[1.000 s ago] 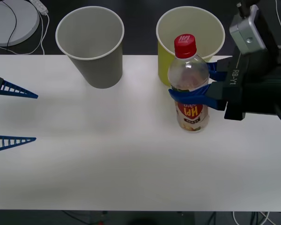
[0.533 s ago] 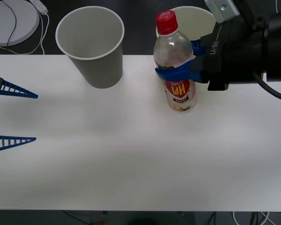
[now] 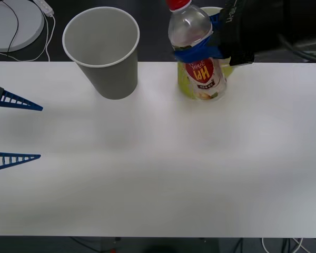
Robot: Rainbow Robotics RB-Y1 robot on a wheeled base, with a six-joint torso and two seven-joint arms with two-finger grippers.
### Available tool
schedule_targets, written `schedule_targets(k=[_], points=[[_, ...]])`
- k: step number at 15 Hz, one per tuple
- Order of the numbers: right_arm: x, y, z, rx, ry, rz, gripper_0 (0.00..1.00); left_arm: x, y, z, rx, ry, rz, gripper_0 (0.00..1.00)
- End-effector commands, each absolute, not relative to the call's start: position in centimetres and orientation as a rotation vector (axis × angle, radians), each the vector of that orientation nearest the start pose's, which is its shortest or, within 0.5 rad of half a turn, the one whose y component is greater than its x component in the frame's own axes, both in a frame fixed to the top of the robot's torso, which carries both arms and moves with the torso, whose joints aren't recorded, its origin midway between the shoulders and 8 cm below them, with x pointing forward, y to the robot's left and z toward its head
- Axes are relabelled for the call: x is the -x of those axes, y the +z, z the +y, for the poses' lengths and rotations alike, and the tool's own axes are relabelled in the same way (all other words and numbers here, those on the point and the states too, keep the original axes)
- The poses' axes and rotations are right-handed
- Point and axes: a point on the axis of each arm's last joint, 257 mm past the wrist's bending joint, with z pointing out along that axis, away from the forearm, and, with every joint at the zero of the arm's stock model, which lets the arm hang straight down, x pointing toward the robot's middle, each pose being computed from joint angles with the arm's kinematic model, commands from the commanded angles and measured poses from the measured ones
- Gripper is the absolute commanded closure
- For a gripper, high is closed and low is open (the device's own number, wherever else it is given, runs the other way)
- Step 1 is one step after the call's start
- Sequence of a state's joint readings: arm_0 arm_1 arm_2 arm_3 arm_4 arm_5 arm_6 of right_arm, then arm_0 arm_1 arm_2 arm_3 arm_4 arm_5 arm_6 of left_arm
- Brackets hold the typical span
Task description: Put the can into the green bin and the plastic bottle into the gray bin
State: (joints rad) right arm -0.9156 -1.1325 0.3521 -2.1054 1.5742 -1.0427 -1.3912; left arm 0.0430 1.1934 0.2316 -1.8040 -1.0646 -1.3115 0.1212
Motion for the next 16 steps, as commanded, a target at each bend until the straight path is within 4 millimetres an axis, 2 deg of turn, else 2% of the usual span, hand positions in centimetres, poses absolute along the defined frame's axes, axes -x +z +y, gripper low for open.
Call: schedule_targets(k=[1, 5, 8, 16], points=[[-43.1, 6.1, -5.2, 1.300, 0.408, 1.718, 1.00, -35.7, -10.4, 28.1, -1.554, -0.443, 1.553, 0.00], [-44.7, 7.0, -3.4, 1.320, 0.389, 1.821, 1.00, -35.7, -10.4, 28.1, -1.554, -0.443, 1.553, 0.00], [-47.0, 8.2, -1.9, 1.302, 0.384, 1.863, 1.00, -35.7, -10.4, 28.1, -1.554, -0.443, 1.553, 0.00], [-52.4, 9.4, 1.7, 1.224, 0.348, 1.950, 1.00, -35.7, -10.4, 28.1, -1.554, -0.443, 1.553, 0.00]])
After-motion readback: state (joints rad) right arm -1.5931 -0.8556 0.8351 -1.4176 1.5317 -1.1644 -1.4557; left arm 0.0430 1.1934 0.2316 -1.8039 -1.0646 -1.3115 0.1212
